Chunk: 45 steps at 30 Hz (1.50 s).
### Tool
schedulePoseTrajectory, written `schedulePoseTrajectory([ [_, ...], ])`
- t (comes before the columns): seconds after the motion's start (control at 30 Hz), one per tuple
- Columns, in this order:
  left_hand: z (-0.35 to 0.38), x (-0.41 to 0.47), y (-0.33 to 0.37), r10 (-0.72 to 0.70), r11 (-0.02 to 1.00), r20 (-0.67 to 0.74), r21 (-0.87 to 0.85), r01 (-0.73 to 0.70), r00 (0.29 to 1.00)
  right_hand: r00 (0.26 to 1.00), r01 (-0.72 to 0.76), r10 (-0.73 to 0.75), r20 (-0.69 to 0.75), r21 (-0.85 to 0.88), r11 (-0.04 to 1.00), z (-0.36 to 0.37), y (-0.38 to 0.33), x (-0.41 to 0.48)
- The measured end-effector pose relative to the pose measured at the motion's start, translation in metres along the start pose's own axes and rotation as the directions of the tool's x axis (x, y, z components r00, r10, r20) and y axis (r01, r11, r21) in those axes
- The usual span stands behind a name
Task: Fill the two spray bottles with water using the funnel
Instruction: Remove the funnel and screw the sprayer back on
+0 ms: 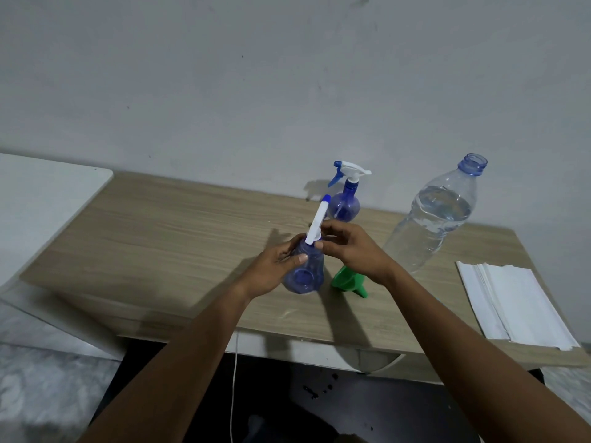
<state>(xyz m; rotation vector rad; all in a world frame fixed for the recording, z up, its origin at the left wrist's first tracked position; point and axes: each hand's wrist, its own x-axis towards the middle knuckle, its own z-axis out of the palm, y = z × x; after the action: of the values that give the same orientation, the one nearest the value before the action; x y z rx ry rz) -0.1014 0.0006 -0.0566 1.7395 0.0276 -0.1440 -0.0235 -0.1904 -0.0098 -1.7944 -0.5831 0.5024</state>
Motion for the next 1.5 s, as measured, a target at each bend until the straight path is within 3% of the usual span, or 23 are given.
schedulePoseTrajectory([
  [0.17,0.0,0.0,0.0,-0.003,1.0,-0.002,-0.013,0.003,1.0,1.0,-0.006,0.007,0.025,-0.041,0.999,0.002,-0.003,0.001],
  [0.47,0.0,0.002,-0.002,-0.01,1.0,0.002,-0.017,0.01,1.0,0.995,0.012,-0.021,-0.1,-0.09,0.996,0.01,-0.001,0.004],
  [0.87,-0.001,-0.003,0.006,-0.002,1.0,0.006,0.007,0.001,1.0,0.999,-0.018,0.02,0.043,-0.035,0.999,-0.002,-0.004,0.002],
  [1.2,0.001,-0.003,0.004,-0.018,0.999,-0.004,-0.029,0.018,1.0,1.0,0.02,-0.022,-0.02,-0.092,0.996,0.005,-0.006,0.0],
  [1.5,0.0,-0.003,0.005,-0.013,0.999,0.014,-0.036,0.013,1.0,0.999,0.021,-0.017,0.048,-0.093,0.995,-0.001,-0.007,-0.002],
])
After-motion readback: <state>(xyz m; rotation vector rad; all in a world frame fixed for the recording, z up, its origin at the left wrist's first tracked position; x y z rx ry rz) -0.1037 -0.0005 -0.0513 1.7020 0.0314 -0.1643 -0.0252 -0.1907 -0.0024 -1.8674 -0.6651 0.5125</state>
